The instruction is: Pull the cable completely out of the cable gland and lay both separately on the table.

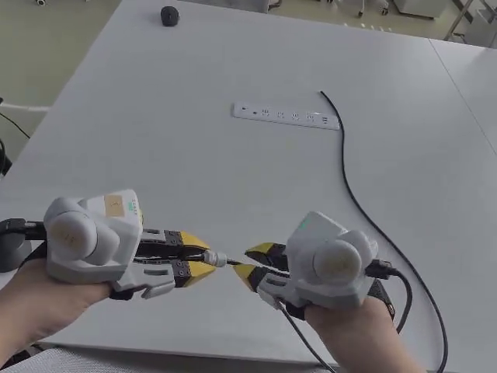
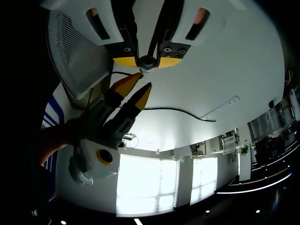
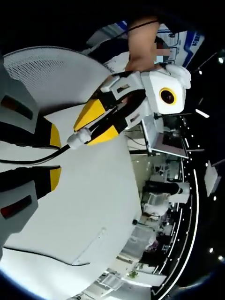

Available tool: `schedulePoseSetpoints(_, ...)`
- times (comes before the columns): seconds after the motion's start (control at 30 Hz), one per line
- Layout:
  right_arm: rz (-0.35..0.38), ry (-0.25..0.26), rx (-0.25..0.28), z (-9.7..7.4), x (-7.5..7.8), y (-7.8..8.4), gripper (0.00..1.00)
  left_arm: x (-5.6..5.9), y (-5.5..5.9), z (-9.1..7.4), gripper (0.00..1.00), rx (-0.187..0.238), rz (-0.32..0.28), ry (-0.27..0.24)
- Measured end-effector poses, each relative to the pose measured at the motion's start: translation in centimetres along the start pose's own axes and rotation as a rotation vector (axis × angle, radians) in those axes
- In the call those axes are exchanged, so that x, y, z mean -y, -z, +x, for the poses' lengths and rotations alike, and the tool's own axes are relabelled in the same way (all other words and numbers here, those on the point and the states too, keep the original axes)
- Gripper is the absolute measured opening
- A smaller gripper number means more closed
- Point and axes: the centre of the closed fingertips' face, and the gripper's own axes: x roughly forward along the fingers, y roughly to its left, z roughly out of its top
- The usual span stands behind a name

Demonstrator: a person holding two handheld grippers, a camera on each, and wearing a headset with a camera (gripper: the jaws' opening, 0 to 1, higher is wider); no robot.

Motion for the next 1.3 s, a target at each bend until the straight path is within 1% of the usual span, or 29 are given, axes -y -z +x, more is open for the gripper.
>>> schedulePoseSetpoints(0.13,-0.103,-0.013,-0.04,0.6,-0.4,0.0,0.09,0.0,0.0,0.0,0.15,0.005,-0.006,0.0)
schedulePoseSetpoints(0.2,-0.118,-0.028,-0.045,0.8,-0.7,0.1,0.07,0.0,0.0,0.0,0.15,0.004,-0.006,0.001)
schedulePoseSetpoints(0.3,-0.142,-0.047,-0.042,1.0,-1.0,0.1,0.02,0.0,-0.1,0.0,0.15,0.005,-0.002,0.0)
schedulePoseSetpoints(0.33,-0.172,-0.034,-0.038,1.2,-0.8,0.1,0.02,0.0,-0.1,0.1,0.15,0.003,0.0,-0.001)
schedulePoseSetpoints(0.37,-0.184,-0.033,-0.043,1.2,-0.8,0.2,0.02,-0.1,0.0,0.1,0.15,0.0,0.001,0.0)
schedulePoseSetpoints(0.47,-0.201,-0.026,-0.042,1.2,-0.8,0.2,0.01,-0.2,-0.1,0.1,0.15,-0.002,0.007,-0.002)
schedulePoseSetpoints(0.53,-0.199,-0.022,-0.036,1.2,-0.6,0.1,0.01,-0.2,-0.3,0.1,0.15,0.005,0.01,-0.005)
schedulePoseSetpoints(0.6,-0.172,-0.014,-0.042,1.3,-0.2,0.2,0.01,-0.3,-0.4,0.1,0.15,0.007,0.007,-0.005)
schedulePoseSetpoints(0.67,-0.156,-0.015,-0.033,1.2,-0.1,0.1,0.0,-0.4,-0.4,0.1,0.15,0.009,0.008,-0.005)
schedulePoseSetpoints(0.77,-0.132,-0.003,-0.031,1.0,0.3,0.1,0.0,-0.5,-0.7,0.1,0.15,0.019,0.007,-0.008)
schedulePoseSetpoints(0.8,-0.103,0.003,-0.024,0.9,0.5,0.1,0.0,-0.6,-0.8,0.1,0.15,0.023,0.01,-0.011)
schedulePoseSetpoints(0.9,-0.035,0.011,-0.027,0.8,1.1,0.5,0.0,-0.6,-1.1,0.0,0.15,0.032,0.009,-0.017)
schedulePoseSetpoints(0.93,-0.002,0.015,-0.019,0.6,1.3,0.5,0.0,-0.6,-1.2,-0.1,0.15,0.033,0.011,-0.017)
schedulePoseSetpoints(1.0,0.036,0.01,-0.014,0.5,1.3,0.7,0.0,-0.5,-1.4,-0.1,0.15,0.037,0.012,-0.015)
schedulePoseSetpoints(1.1,0.078,0.017,-0.023,0.4,1.7,1.4,0.0,-0.4,-1.5,-0.1,0.15,0.041,0.011,-0.018)
schedulePoseSetpoints(1.2,0.156,0.018,-0.027,0.3,2.1,2.2,0.0,-0.2,-1.5,-0.1,0.15,0.042,0.011,-0.016)
schedulePoseSetpoints(1.23,0.201,0.017,-0.023,0.3,2.1,2.4,0.0,-0.2,-1.5,-0.1,0.15,0.042,0.011,-0.016)
schedulePoseSetpoints(1.3,0.256,0.014,-0.017,0.2,2.4,2.7,0.0,-0.1,-1.6,-0.1,0.15,0.045,0.009,-0.016)
